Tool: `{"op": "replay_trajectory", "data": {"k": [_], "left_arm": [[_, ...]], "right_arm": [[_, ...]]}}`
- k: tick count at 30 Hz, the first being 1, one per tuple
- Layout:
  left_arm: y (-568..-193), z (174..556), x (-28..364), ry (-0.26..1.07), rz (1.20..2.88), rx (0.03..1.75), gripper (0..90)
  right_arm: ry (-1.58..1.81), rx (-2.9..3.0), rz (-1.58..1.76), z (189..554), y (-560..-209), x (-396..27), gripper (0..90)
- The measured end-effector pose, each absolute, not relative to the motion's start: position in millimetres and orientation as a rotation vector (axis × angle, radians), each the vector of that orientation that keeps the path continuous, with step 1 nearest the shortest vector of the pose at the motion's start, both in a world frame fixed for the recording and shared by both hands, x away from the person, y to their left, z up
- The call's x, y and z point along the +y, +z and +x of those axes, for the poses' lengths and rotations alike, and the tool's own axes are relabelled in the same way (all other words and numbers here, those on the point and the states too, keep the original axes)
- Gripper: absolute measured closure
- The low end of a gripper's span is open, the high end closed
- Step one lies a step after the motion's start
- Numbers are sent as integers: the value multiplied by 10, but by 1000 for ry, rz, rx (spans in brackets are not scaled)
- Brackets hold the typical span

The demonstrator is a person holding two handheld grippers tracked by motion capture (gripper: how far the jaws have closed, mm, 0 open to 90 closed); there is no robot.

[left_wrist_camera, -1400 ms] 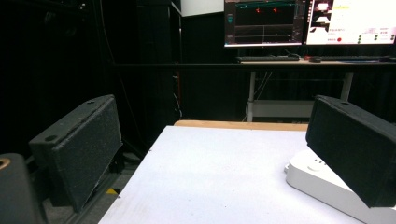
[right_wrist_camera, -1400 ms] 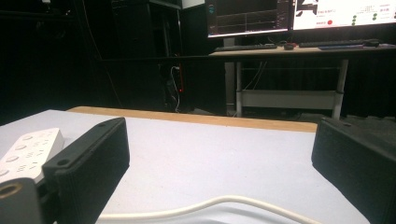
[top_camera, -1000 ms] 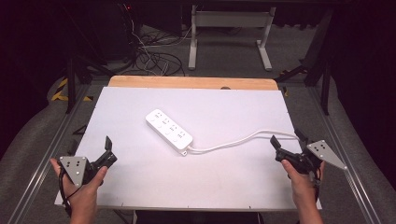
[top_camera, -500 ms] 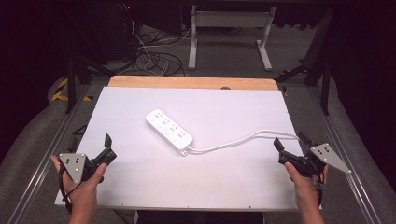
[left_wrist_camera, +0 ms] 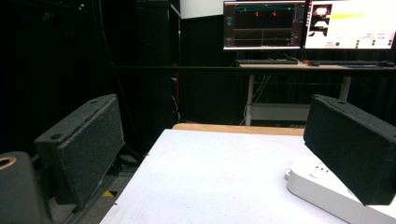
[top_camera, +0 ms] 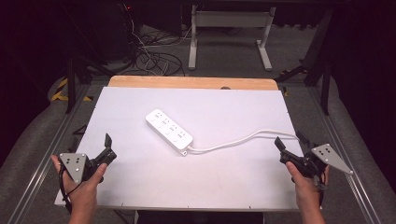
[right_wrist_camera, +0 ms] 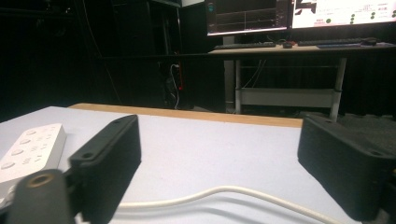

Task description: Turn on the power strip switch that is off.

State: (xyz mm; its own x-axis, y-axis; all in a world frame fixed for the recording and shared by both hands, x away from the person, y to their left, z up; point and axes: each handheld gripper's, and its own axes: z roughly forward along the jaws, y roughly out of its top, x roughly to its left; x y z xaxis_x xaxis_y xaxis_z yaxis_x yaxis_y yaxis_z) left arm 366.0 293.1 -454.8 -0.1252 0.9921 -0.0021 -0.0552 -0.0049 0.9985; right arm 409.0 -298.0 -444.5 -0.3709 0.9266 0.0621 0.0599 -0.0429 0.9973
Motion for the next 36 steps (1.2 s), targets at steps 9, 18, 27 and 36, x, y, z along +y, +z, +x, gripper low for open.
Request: {"op": "replay_trajectory", "data": {"k": [9,18,27,36], "left_arm": [[-4547,3633,2952,1349,1108,1260,63],[-4553,3622,2946,1355,1118,1252,65],[-4559,3632,2930,1354,1135,1245,68],[-4562,3622,2949,1353,1133,1251,68]], "right_arm": [[1538,1620,1056,4031,-4294,-2947,562],[1585,1771,1087,4029,-3954,-2889,900],[1498,1902,1018,4242,-3440,-2508,900],[1432,2088,926,4522,-2980,-1934,900]]}}
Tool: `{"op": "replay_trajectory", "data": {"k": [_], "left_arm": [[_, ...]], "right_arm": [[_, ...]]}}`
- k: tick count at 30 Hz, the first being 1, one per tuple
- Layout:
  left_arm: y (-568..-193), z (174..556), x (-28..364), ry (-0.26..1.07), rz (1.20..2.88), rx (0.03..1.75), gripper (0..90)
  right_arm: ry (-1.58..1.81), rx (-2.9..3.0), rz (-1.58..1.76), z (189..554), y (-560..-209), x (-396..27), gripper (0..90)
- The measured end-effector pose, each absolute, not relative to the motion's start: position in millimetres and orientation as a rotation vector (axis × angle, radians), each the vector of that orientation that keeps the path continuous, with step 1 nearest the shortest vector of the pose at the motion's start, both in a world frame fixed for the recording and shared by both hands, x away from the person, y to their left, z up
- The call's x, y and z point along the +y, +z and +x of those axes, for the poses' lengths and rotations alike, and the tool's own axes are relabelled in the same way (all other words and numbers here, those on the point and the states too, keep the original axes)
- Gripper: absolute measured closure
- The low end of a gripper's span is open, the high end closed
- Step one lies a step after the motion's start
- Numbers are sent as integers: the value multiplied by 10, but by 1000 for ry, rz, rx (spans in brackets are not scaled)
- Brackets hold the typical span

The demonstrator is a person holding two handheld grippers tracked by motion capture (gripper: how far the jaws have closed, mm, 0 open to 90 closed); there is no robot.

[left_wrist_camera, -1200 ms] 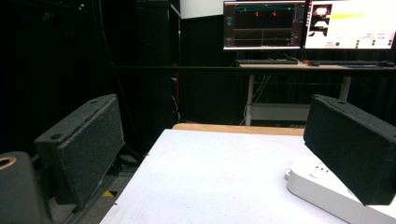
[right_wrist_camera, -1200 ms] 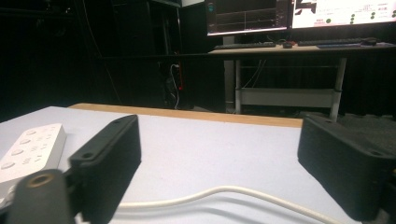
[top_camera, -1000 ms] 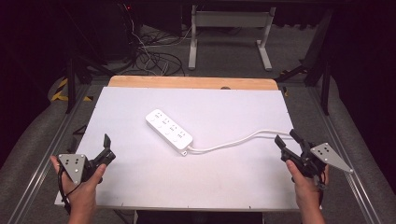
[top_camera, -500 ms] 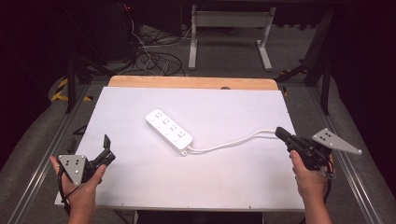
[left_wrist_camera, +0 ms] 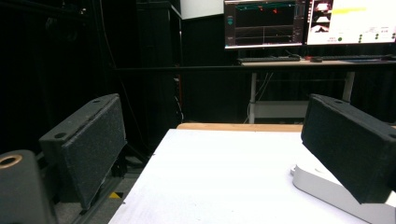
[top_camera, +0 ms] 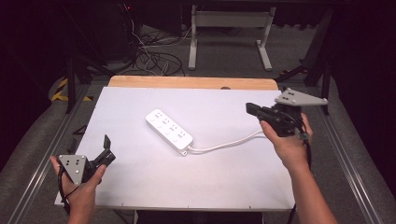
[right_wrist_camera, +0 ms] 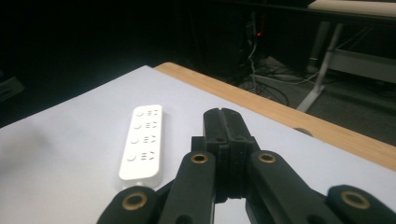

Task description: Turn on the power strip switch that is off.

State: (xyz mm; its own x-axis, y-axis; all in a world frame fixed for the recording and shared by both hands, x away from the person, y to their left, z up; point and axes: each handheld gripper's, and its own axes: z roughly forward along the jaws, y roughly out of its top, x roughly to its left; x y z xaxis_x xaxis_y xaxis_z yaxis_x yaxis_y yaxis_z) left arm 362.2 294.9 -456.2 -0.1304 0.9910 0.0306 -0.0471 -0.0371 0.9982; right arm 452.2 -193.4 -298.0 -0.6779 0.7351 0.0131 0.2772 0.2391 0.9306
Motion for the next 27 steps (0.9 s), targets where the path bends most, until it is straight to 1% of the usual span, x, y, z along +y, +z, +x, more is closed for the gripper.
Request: {"op": "replay_trajectory", "data": {"k": [1,2,3,4,5,7,8,9,12,16,18,19,21,22,27], "left_arm": [[-4562,3621,2948,1353,1134,1250,68],[-4561,3621,2951,1358,1135,1248,68],[-4560,3621,2950,1358,1134,1247,69],[-4561,3621,2949,1357,1133,1245,69],[-4560,3620,2950,1354,1136,1244,69],[-4562,3620,2952,1351,1139,1246,69],[-4562,3620,2952,1351,1139,1246,69],[-4562,3620,2953,1349,1138,1247,69],[-4565,3625,2955,1347,1135,1246,70],[-4568,3631,2956,1344,1140,1246,71],[-4570,3635,2957,1342,1142,1246,71],[-4573,3640,2959,1340,1142,1248,71],[-4573,3641,2962,1337,1143,1249,70],[-4572,3643,2964,1333,1138,1250,70],[-4573,3645,2966,1331,1142,1252,69]], "right_arm": [[1414,2111,915,4557,-2947,-1848,900],[1414,2111,915,4557,-2947,-1848,900],[1383,2162,906,4627,-2897,-1671,900],[1383,2162,906,4627,-2897,-1671,900],[1340,2202,882,4691,-2878,-1485,900],[1337,2236,863,4748,-2885,-1307,900],[1337,2236,863,4748,-2885,-1307,900],[1327,2268,842,4802,-2909,-1127,900],[1312,2321,811,4882,-2964,-858,900],[1251,2392,774,4967,-3073,-513,900],[1239,2411,770,4991,-3104,-442,900],[1202,2445,765,5040,-3175,-307,900],[1182,2468,765,5063,-3216,-247,900],[1137,2503,766,5104,-3309,-136,900],[1035,2579,757,5180,-3564,108,900]]}}
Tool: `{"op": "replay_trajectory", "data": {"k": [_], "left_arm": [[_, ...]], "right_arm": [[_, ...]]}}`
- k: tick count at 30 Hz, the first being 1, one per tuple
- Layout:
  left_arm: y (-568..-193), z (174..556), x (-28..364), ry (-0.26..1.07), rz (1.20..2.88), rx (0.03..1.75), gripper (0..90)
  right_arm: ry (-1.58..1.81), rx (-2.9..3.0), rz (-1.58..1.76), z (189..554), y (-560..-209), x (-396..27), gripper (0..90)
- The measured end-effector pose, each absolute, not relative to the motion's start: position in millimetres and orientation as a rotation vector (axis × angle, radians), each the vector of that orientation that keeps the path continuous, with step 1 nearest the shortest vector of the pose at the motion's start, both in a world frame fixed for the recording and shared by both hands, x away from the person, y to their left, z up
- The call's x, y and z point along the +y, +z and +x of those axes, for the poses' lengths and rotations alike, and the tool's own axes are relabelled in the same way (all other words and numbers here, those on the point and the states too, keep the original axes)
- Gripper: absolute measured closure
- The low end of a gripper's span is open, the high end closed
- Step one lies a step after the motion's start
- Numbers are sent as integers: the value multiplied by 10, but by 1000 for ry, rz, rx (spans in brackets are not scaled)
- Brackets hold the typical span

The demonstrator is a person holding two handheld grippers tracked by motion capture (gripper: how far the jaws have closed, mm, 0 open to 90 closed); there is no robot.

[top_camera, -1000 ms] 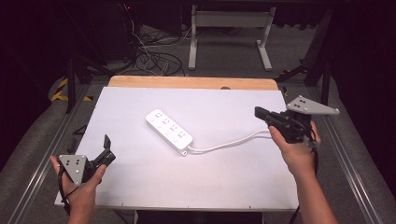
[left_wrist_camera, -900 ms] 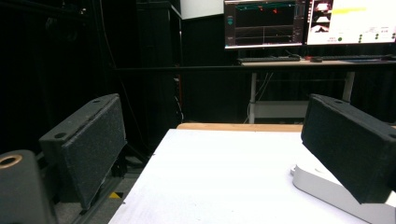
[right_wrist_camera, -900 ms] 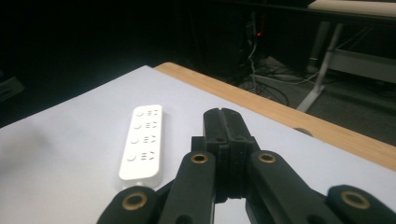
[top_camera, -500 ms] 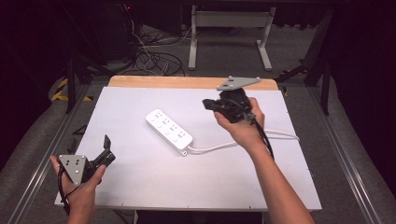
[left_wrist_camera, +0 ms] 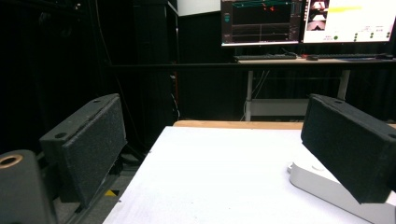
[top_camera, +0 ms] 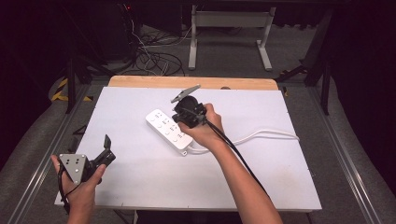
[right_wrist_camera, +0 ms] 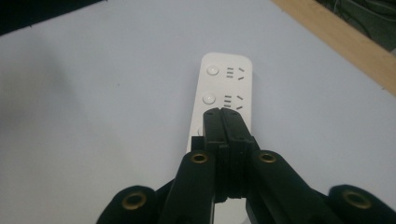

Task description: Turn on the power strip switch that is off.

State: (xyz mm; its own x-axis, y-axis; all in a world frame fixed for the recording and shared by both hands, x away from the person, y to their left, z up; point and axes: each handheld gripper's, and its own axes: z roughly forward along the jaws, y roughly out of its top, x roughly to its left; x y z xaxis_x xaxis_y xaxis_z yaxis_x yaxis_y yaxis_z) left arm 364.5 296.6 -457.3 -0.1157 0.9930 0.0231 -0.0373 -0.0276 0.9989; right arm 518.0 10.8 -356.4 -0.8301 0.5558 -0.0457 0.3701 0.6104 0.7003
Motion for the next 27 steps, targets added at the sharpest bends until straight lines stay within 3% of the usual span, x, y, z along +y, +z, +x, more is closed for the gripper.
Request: {"op": "replay_trajectory", "data": {"k": [14,27], "left_arm": [[-4578,3656,2953,1322,1157,1247,71],[-4580,3668,2944,1315,1159,1250,72]], "right_arm": [[833,2697,836,5321,-4247,306,900],[819,2714,866,5325,-4375,336,900]]}}
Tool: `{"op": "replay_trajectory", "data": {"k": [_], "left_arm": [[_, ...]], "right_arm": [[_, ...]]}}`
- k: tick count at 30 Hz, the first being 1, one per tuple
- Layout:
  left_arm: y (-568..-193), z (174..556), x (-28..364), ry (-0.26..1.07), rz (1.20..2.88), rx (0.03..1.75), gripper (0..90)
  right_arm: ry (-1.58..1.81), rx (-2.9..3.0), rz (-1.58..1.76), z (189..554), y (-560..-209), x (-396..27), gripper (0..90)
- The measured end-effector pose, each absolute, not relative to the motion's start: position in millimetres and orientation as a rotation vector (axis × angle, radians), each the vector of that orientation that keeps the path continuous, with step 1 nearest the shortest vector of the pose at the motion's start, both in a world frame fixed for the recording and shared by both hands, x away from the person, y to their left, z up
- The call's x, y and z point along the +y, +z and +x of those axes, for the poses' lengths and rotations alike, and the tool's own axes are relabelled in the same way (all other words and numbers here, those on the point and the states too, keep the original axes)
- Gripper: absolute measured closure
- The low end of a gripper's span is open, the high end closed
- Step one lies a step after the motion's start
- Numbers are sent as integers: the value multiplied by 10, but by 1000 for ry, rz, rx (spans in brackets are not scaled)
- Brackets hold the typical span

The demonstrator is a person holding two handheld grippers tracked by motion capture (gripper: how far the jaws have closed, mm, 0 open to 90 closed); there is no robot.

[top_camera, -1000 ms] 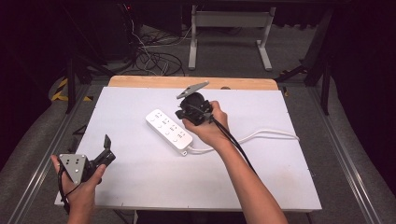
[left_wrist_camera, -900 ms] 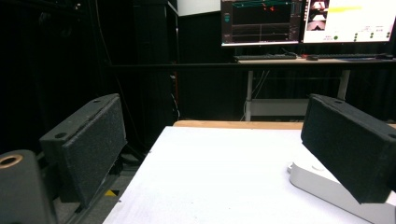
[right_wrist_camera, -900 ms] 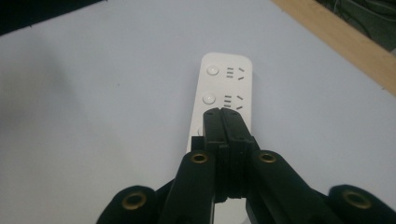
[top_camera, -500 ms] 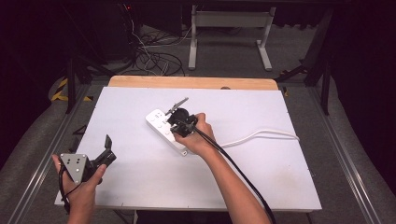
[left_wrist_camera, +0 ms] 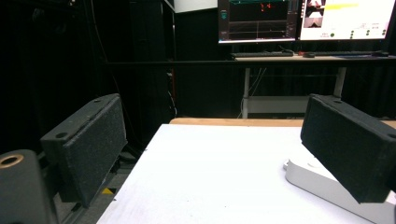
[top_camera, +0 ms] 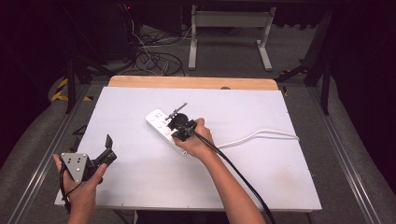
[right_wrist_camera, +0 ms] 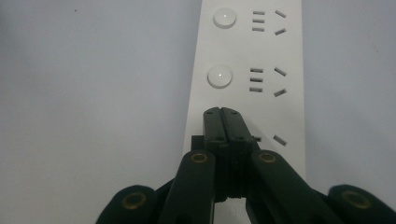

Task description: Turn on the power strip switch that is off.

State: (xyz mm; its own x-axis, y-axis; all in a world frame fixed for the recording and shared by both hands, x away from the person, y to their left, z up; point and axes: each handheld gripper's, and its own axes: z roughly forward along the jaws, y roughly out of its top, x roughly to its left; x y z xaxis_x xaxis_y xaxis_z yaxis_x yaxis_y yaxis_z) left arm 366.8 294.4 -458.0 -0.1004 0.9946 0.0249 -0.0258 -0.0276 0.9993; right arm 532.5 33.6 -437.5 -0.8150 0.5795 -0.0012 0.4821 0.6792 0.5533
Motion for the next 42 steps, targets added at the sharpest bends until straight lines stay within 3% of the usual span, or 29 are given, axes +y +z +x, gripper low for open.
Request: {"op": "replay_trajectory", "data": {"k": [42], "left_arm": [[-4587,3678,2926,1300,1170,1252,74]], "right_arm": [[767,2670,938,5276,-4394,401,900]]}}
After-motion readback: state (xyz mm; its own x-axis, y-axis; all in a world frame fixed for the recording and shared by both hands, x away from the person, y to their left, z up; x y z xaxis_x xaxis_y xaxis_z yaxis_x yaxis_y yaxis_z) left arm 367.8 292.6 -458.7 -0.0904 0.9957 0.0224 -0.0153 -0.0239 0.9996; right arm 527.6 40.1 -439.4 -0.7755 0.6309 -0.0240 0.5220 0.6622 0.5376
